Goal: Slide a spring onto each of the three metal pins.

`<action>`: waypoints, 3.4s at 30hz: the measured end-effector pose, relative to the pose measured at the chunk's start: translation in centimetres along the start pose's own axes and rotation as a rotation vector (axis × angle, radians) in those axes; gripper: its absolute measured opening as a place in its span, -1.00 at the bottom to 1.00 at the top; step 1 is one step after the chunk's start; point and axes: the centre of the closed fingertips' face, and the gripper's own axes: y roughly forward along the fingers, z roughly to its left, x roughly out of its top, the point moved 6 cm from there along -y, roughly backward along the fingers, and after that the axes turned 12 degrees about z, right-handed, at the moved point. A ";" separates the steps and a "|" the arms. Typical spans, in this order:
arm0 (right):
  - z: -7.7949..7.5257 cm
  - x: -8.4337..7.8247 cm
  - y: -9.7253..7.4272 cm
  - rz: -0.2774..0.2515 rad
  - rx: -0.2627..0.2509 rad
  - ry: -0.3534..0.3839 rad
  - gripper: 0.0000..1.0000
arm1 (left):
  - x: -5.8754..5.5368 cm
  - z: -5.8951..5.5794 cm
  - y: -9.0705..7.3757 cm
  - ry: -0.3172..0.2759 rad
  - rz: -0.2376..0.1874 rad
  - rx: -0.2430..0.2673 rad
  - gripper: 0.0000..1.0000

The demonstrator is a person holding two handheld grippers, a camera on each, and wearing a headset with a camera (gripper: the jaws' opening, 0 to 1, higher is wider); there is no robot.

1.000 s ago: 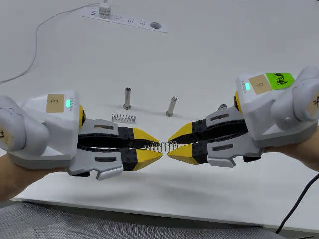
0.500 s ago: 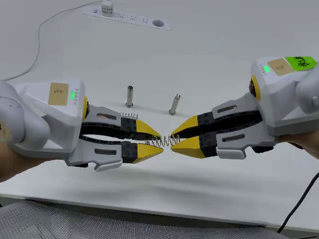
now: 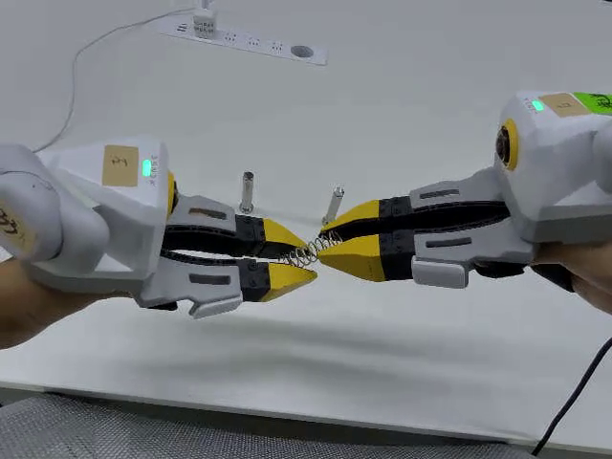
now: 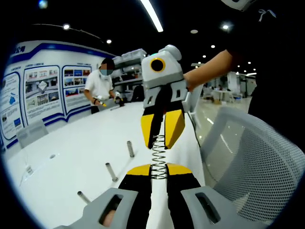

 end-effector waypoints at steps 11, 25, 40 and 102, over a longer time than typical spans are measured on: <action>0.3 0.6 0.1 -0.008 0.015 0.019 -0.80 | 0.1 -0.4 0.5 -0.049 0.004 -0.034 -0.80; -0.6 1.1 0.6 0.012 -0.046 0.003 -0.80 | -0.1 0.7 -0.3 -0.122 -0.065 0.008 -0.69; -5.0 1.2 -1.8 0.030 -0.183 0.031 -0.80 | -2.0 2.5 -1.6 -0.193 -0.076 0.152 -0.23; -12.9 -3.1 1.4 0.313 -0.369 0.171 -0.79 | -4.5 4.1 -2.2 -0.322 -0.074 0.266 0.06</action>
